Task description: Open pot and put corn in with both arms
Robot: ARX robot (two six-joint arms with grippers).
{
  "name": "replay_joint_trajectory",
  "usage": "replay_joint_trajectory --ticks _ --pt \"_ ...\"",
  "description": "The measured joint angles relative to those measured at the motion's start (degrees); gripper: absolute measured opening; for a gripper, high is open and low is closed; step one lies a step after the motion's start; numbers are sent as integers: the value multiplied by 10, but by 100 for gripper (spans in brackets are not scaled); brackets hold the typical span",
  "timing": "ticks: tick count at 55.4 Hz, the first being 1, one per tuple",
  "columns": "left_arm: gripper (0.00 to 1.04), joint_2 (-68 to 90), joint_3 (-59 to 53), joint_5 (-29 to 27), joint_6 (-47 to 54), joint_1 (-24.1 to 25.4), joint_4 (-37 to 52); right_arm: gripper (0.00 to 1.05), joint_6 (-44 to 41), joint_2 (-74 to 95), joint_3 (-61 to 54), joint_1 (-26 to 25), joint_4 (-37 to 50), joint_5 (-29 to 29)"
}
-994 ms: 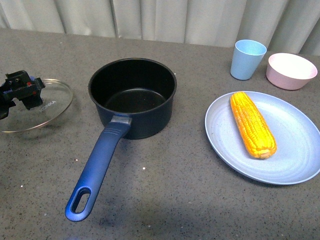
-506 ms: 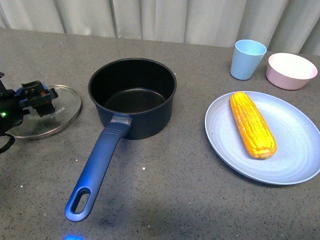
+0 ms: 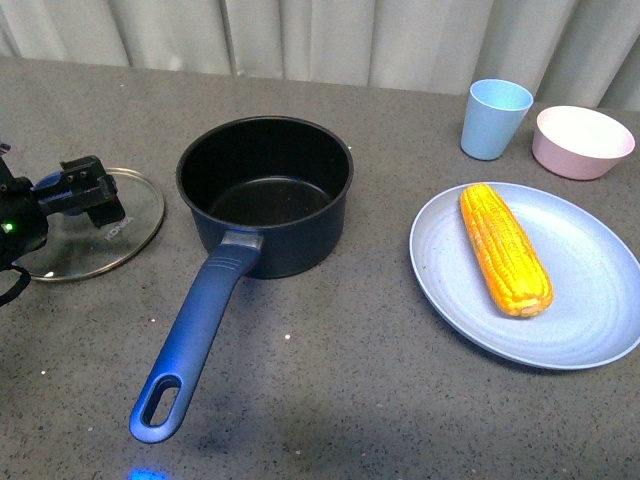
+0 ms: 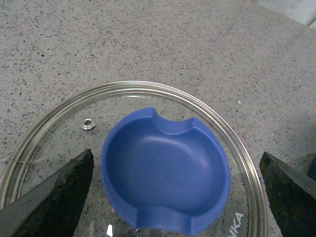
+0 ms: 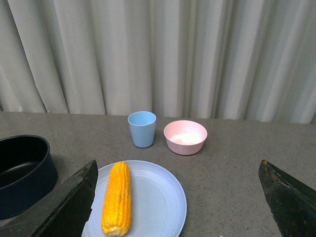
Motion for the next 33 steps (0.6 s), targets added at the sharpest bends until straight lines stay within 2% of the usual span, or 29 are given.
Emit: replay_joint_trajectory --ticks 12,28,33 --pt "98 -98 -47 -28 4 -2 -34 95 0 0 0 0 0 0" --pt "98 -327 -182 -23 6 -17 -88 95 0 0 0 0 0 0" --pt "98 -410 -221 -56 18 -17 -115 95 0 0 0 0 0 0"
